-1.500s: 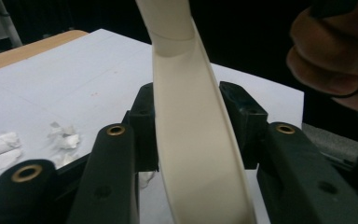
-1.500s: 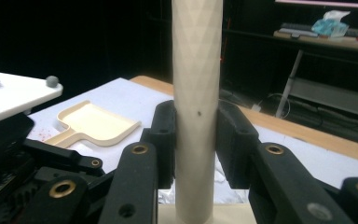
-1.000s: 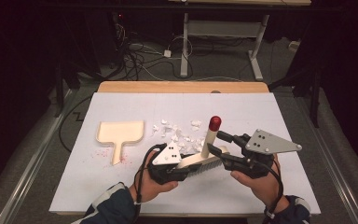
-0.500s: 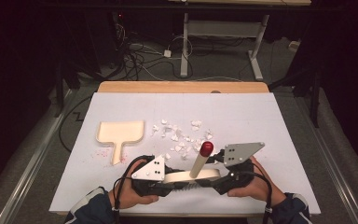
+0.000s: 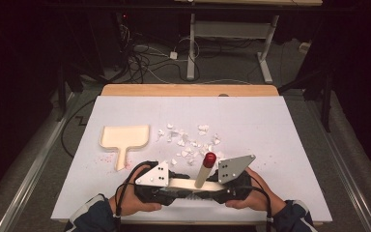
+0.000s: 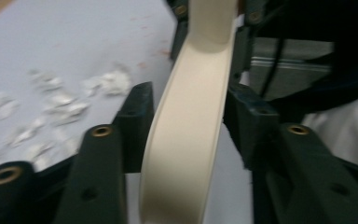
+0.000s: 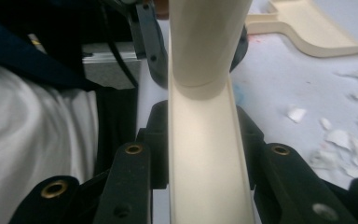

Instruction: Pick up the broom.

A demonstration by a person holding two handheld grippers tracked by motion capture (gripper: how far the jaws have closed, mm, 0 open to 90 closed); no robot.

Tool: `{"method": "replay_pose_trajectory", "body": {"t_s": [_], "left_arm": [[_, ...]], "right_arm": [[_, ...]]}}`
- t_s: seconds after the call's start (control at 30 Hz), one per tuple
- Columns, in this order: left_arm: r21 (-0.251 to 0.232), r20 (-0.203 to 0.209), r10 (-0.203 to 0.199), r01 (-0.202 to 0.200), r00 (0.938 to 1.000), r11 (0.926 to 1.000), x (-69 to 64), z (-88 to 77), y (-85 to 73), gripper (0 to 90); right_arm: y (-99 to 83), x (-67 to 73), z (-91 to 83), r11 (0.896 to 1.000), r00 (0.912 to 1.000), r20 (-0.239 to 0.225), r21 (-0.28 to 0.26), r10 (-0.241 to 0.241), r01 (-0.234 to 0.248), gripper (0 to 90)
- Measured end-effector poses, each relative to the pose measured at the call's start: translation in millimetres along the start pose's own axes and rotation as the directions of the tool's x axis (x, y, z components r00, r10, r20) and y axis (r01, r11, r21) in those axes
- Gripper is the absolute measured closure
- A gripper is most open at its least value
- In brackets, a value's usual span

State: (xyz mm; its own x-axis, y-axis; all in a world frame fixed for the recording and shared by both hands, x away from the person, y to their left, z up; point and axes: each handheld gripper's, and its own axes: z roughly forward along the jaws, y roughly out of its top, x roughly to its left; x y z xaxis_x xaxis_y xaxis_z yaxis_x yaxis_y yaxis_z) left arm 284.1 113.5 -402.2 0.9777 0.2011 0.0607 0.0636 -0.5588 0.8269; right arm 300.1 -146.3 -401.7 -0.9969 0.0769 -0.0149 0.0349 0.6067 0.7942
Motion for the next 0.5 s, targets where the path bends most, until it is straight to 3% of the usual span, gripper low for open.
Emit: {"method": "replay_pose_trajectory", "body": {"t_s": [0.1, 0.17, 0.2, 0.27, 0.3, 0.33, 0.4, 0.43, 0.47, 0.5], "left_arm": [[-0.022, -0.104, -0.031, 0.029, 0.9941, 0.9993, 2.7, -13.4, -3.7, 40.0], [-0.043, -0.179, -0.062, 0.055, 0.9819, 0.9976, 4.2, -24.3, -8.9, 32.2], [-0.054, -0.225, -0.072, 0.062, 0.9718, 0.9967, 4.8, -29.7, -12.8, 30.0], [-0.045, -0.349, -0.077, 0.065, 0.9339, 0.9969, 4.9, -37.7, -23.5, 25.5], [-0.027, -0.39, -0.068, 0.062, 0.9184, 0.9977, 4.9, -41.3, -30.7, 25.3], [-0.007, -0.434, -0.064, 0.068, 0.8986, 0.9977, 4.2, -44.9, -40.1, 24.0], [0.02, -0.477, -0.057, 0.075, 0.8768, 0.9969, 2.8, -50.1, -53.1, 22.8], [0.035, -0.507, -0.047, 0.076, 0.8607, 0.9965, 1.5, -53.0, -60.1, 21.8], [0.035, -0.525, -0.062, 0.095, 0.8485, 0.9949, 0.7, -57.5, -68.2, 21.7], [0.031, -0.525, -0.08, 0.113, 0.8475, 0.9931, 0.5, -61.7, -74.3, 21.6]], "right_arm": [[-0.4, -2.8, -5.5, 0.999, 0.9985, 0.047, -0.022, 0.026, -0.025, 67.6], [0.6, -4.4, -10.5, 0.999, 0.9966, 0.074, -0.039, 0.034, -0.031, 67.6], [1.2, -5.5, -12.5, 0.998, 0.995, 0.092, -0.045, 0.04, -0.036, 67.6], [1.5, -8.6, -16.4, 0.997, 0.9912, 0.119, -0.058, 0.057, -0.05, 67.6], [1.1, -10.5, -17.9, 0.996, 0.988, 0.136, -0.067, 0.074, -0.065, 67.6], [0.4, -12.7, -19.6, 0.994, 0.9853, 0.146, -0.071, 0.089, -0.079, 67.5], [-1.2, -16.1, -22.8, 0.991, 0.9751, 0.184, -0.078, 0.124, -0.111, 67.5], [-2.1, -17.9, -24.7, 0.989, 0.9706, 0.198, -0.084, 0.136, -0.122, 67.5], [-2.9, -19.4, -26.6, 0.987, 0.9672, 0.208, -0.093, 0.145, -0.128, 67.5], [-3.3, -20.9, -28.7, 0.985, 0.9598, 0.232, -0.099, 0.158, -0.138, 67.5]]}}
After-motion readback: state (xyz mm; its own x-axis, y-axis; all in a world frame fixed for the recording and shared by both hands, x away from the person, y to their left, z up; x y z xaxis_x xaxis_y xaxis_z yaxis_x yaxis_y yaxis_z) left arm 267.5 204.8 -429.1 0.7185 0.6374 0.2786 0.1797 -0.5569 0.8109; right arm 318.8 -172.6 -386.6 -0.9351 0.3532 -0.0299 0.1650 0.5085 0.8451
